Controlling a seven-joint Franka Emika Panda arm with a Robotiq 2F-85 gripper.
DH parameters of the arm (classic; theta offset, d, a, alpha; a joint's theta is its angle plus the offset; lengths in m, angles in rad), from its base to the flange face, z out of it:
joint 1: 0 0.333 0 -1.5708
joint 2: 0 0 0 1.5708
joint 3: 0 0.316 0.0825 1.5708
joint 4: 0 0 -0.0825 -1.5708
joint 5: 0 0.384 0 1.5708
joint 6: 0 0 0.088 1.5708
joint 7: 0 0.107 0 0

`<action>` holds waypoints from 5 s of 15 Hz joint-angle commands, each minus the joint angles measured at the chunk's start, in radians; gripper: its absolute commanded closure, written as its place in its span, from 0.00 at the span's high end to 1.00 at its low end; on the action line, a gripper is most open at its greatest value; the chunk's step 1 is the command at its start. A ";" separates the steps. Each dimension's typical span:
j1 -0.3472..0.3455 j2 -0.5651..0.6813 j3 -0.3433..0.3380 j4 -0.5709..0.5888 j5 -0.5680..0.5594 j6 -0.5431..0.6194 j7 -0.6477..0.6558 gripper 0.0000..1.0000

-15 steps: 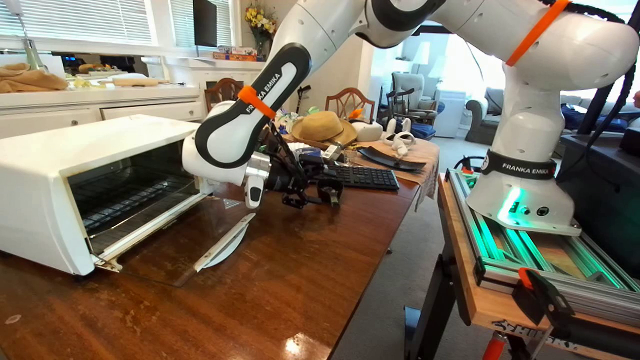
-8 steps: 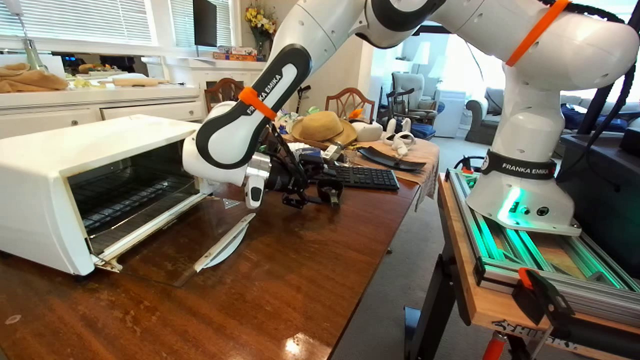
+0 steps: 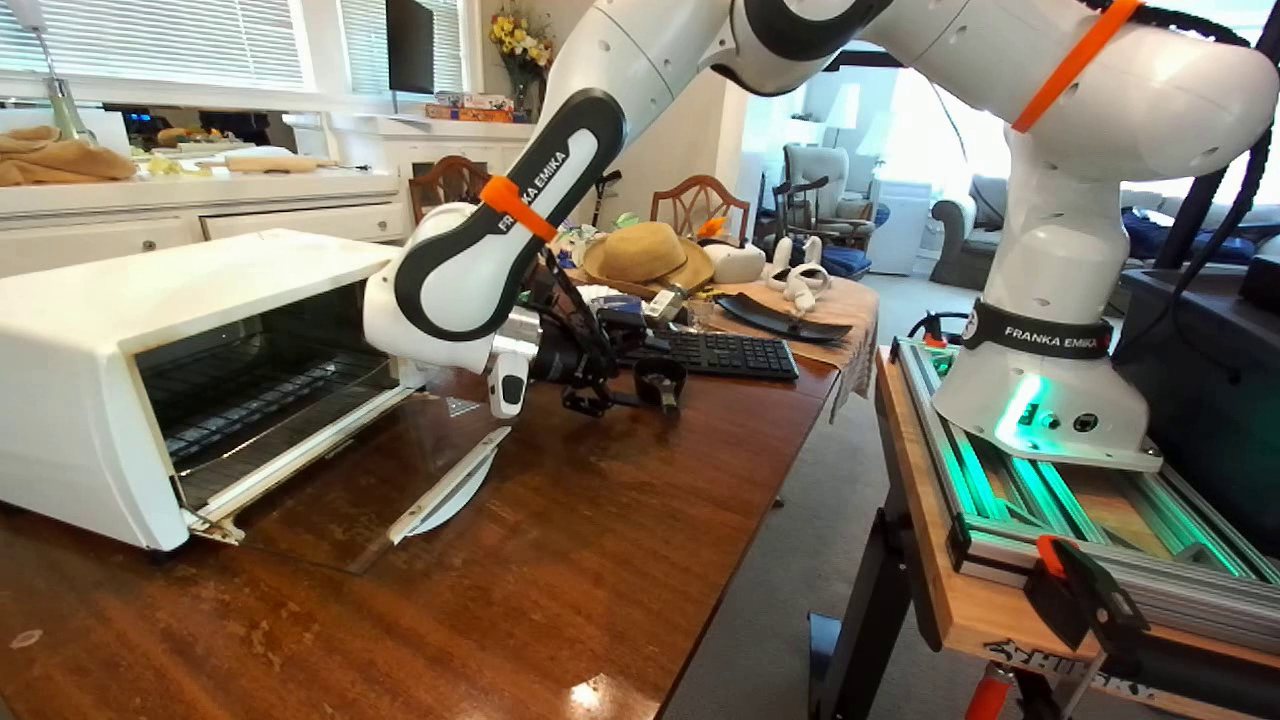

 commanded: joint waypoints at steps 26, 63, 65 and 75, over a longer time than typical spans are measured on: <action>-0.010 -0.014 0.018 -0.102 0.017 0.073 -0.011 1.00; 0.111 -0.071 0.070 -0.168 -0.262 0.005 -0.207 1.00; 0.084 -0.099 0.078 -0.213 -0.243 0.042 -0.168 1.00; 0.029 -0.124 0.056 -0.321 -0.267 0.258 -0.175 1.00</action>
